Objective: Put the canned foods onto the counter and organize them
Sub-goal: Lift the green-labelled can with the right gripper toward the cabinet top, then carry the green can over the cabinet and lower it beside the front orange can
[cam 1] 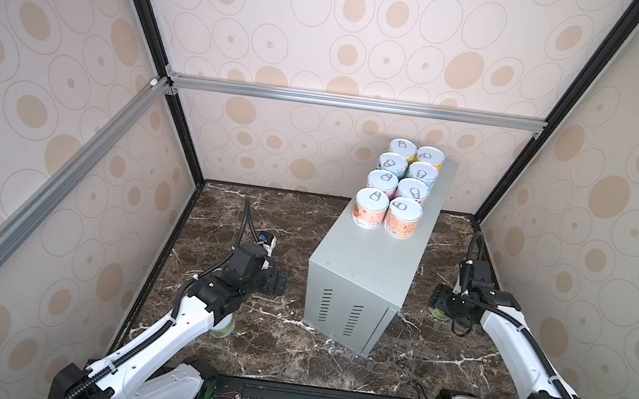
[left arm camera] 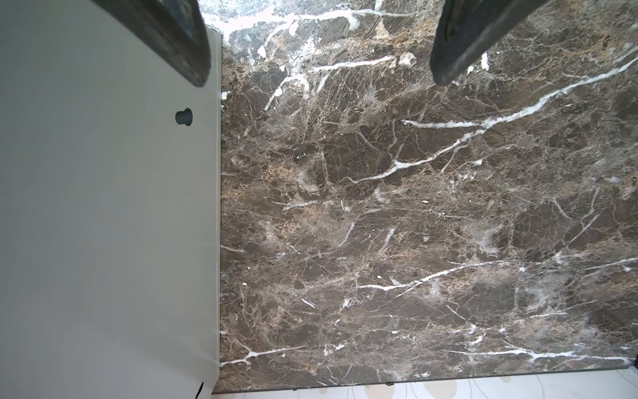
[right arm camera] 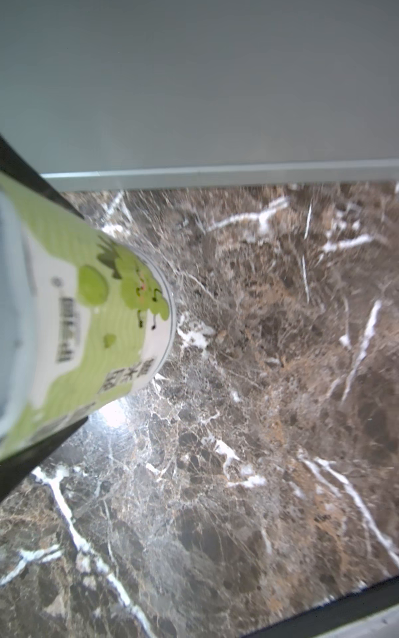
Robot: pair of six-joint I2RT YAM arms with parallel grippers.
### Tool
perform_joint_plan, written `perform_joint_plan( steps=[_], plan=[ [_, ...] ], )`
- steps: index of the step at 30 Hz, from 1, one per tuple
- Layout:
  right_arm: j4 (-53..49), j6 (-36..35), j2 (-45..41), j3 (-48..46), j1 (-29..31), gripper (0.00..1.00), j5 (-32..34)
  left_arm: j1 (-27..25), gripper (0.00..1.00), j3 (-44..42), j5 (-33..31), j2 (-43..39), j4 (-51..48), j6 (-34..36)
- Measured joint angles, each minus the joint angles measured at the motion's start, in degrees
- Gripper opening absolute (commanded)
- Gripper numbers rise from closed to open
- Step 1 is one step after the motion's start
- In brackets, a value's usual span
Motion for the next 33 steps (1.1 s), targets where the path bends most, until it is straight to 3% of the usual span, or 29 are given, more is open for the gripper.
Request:
perform_joint_plan(
  steps=[14,33],
  plan=[
    [-9.5,-2.8,-10.2,8.3,6.2,0.55,-4.5,-0.6,0.99,0.0,0.3,-2.6,-0.1,-0.3],
    [-23.3,-6.6,-12.4,28.7,10.0,0.55,-10.9,-1.3,0.99,5.0,2.1,-3.6,-3.2,-4.7]
  ],
)
